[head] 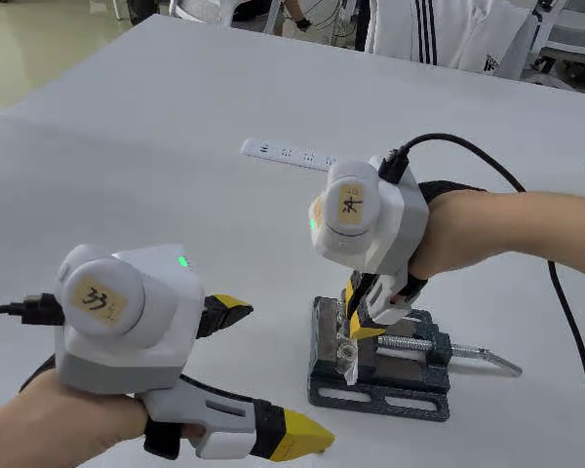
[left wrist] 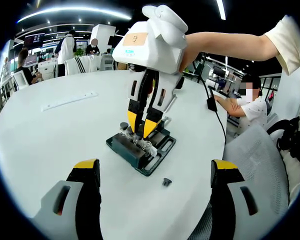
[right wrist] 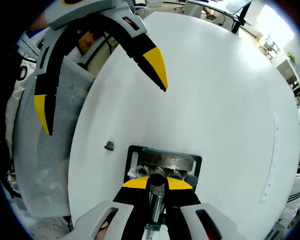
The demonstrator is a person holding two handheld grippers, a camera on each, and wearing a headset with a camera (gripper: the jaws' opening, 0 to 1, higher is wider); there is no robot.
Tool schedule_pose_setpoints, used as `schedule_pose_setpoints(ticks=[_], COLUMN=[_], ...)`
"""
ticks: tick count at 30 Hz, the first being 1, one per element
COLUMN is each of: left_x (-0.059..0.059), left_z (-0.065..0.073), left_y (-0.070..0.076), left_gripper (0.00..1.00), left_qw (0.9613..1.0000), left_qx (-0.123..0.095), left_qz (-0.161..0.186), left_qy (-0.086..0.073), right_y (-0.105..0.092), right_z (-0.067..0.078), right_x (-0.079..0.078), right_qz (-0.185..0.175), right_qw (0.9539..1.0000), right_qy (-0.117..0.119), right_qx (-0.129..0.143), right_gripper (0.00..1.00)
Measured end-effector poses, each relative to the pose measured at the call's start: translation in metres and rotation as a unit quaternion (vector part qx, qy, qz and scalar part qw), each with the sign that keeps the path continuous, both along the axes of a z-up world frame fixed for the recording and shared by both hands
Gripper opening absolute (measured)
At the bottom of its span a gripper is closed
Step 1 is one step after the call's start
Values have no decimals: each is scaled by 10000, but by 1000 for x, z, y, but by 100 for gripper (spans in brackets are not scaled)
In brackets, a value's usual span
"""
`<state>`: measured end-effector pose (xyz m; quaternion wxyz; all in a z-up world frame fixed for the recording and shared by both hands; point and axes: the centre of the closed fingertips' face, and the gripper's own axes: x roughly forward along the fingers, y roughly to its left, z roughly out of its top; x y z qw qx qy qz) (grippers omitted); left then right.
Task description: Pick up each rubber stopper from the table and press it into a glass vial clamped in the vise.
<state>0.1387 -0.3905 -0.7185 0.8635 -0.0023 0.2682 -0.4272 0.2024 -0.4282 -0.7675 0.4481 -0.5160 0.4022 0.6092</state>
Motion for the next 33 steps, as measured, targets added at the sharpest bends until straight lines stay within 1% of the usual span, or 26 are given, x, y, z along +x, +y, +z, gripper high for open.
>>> schedule_pose_setpoints(ticks=[3, 5, 8, 11, 12, 13, 16, 19, 23, 29, 33], left_x=[-1, -1, -2, -1, -1, -1, -1, -1, -2, -1, -1], left_z=[0, -1, -1, 0, 0, -1, 0, 1, 1, 0, -1], left_y=[0, 0, 1, 2, 2, 2, 1, 0, 0, 0, 2], left_gripper=[91, 91, 91, 91, 91, 91, 91, 91, 91, 91, 91], left_qw=[10000, 10000, 10000, 10000, 10000, 10000, 10000, 10000, 10000, 10000, 10000], left_qx=[-1, -1, -2, -2, -15, -4, -9, -11, -4, 1, 3], left_qz=[0, 3, 12, 22, 20, 20, 22, 11, 14, 20, 25], left_qy=[3, 9, 5, -3, 2, -6, -10, -15, -7, 5, 16], right_y=[0, -2, -6, -7, -9, -9, -7, -3, 0, 2, 2], right_z=[0, 0, 2, 6, 12, 13, 15, 15, 13, 9, 7], right_x=[-2, -1, -3, -1, -4, -4, 0, 0, 2, 1, 0], right_qz=[-50, -48, -78, -132, -155, -191, -289, -362, -411, -435, -394], right_qw=[9999, 10000, 9999, 9998, 9997, 9995, 9989, 9982, 9977, 9973, 9975], right_qy=[92, 55, 54, 66, 108, 134, 171, 236, 249, 361, 385], right_qx=[30, 33, 64, 141, 185, 217, 325, 419, 488, 471, 432], right_gripper=[11, 13, 15, 14, 13, 12, 4, 2, 0, 0, 0])
